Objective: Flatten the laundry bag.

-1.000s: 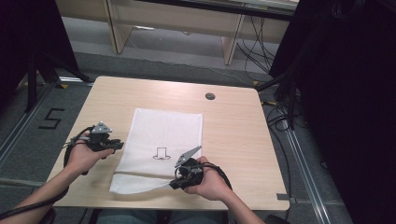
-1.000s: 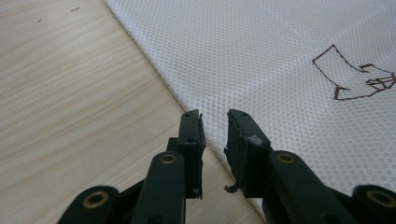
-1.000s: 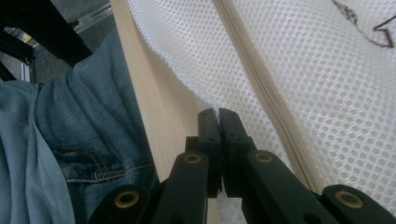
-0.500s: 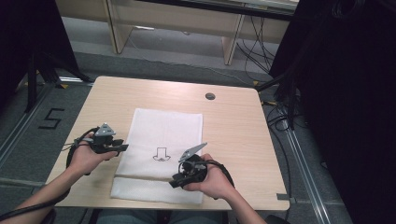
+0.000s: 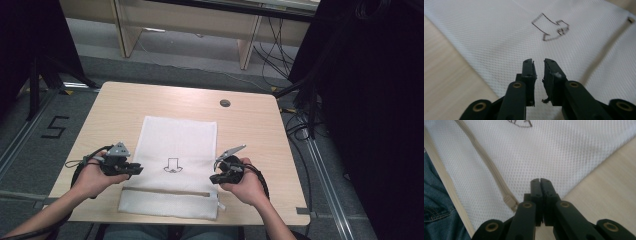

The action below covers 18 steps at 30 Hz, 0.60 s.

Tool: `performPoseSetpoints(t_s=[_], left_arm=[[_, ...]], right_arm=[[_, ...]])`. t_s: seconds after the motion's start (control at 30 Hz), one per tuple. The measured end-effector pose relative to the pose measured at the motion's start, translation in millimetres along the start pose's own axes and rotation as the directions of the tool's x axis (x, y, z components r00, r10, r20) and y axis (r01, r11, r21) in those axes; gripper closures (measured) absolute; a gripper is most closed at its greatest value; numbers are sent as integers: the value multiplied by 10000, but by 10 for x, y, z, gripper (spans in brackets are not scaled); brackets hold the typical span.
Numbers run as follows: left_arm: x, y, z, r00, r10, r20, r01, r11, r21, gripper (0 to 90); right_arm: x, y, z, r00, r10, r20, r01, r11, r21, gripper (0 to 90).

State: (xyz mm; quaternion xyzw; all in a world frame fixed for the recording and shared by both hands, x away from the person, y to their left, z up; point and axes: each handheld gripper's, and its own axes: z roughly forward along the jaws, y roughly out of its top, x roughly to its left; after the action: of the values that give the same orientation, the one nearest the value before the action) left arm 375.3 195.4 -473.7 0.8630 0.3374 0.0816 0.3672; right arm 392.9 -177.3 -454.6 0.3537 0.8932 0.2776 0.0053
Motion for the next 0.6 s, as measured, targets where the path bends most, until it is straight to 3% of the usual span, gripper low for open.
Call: performPoseSetpoints(t_s=[0.17, 0.2, 0.23, 0.27, 0.37, 0.43, 0.6], left_arm=[[-101, -125, 9, 9976, 487, 494, -531, 9943, 926, 817], [-113, -144, 32, 9978, 318, 584, -374, 9946, 972, 817], [-95, -145, 37, 9965, 585, 592, -655, 9902, 1233, 817], [-56, -144, 44, 9934, 877, 733, -988, 9814, 1648, 817], [-36, -158, 82, 9935, 872, 727, -997, 9766, 1904, 820], [-48, -167, 101, 9951, 711, 691, -829, 9790, 1862, 819], [-71, -162, 120, 9934, 912, 690, -1033, 9747, 1981, 813]], right_arm=[[13, -41, 98, 9999, -22, -137, 33, 9967, 806, 900], [24, -44, 113, 9999, -17, -150, 31, 9957, 922, 900], [32, -47, 133, 9999, -70, -89, 79, 9943, 1063, 900], [33, -50, 154, 9998, -195, -47, 199, 9930, 1164, 900], [42, -60, 209, 9999, -128, -4, 128, 9908, 1347, 900], [37, -57, 225, 9998, -177, 78, 164, 9891, 1465, 900], [27, -61, 286, 9993, -322, 178, 289, 9868, 1593, 898]])
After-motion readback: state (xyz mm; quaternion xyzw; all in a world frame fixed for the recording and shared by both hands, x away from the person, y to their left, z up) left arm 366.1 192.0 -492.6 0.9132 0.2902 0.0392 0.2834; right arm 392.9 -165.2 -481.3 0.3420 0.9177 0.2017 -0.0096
